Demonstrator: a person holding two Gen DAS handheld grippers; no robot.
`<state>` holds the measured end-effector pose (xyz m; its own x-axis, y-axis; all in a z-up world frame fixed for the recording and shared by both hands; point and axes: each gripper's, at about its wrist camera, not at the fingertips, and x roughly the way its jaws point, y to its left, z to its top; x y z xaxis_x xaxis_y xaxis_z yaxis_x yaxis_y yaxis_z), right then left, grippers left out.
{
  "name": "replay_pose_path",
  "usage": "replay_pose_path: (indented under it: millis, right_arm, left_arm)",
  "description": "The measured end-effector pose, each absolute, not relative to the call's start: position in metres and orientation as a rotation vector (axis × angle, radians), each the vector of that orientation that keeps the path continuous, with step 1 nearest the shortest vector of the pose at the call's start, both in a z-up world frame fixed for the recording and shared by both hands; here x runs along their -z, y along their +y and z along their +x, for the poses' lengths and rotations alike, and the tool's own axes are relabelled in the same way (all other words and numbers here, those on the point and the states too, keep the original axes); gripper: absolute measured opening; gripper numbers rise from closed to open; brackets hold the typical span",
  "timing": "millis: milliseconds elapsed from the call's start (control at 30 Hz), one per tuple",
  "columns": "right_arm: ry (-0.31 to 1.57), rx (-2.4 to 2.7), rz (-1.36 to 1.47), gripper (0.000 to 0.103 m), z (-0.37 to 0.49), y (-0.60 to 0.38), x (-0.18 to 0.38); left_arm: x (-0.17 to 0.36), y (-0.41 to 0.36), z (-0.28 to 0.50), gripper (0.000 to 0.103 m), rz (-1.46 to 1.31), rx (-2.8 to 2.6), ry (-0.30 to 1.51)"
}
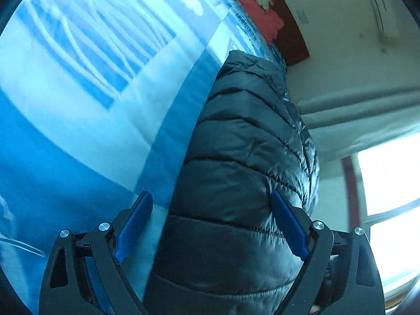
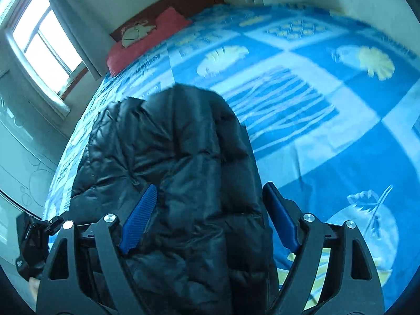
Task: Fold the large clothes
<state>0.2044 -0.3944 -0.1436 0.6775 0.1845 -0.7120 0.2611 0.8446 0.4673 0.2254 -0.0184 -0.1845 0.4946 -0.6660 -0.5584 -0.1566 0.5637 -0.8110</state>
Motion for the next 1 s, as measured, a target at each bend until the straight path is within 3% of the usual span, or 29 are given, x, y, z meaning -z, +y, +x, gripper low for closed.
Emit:
replay_pose_path:
  millis: [167,333,467,667,1000]
  right_arm:
    - [0.862,-0.066,0.820,0.097,0.210,-0.418,0.181]
    - [0.875,-0.137,0.761,0.096,0.213,-0.403,0.181]
    - [0.874,-0.190,0.778,0.072,0.212,-0.399,0.182]
    - [0.810,-0.245,0.802,0.049,0.200,-0.393,0.174]
    - [0.749,-0.364,0.820,0.042,0.211,-0.362,0.151]
  left_arm:
    - [0.186,-0.031,0.231,0.091,-0.942,0.422,1.029]
    - [0.186,-0.053,0.245,0.095,-0.855,0.491,1.041]
    - [0.184,-0.059,0.247,0.093,-0.835,0.528,1.044]
    - [0.169,-0.072,0.241,0.092,-0.757,0.555,1.017]
    - [0.140,-0.050,0.242,0.091,-0.710,0.538,0.967]
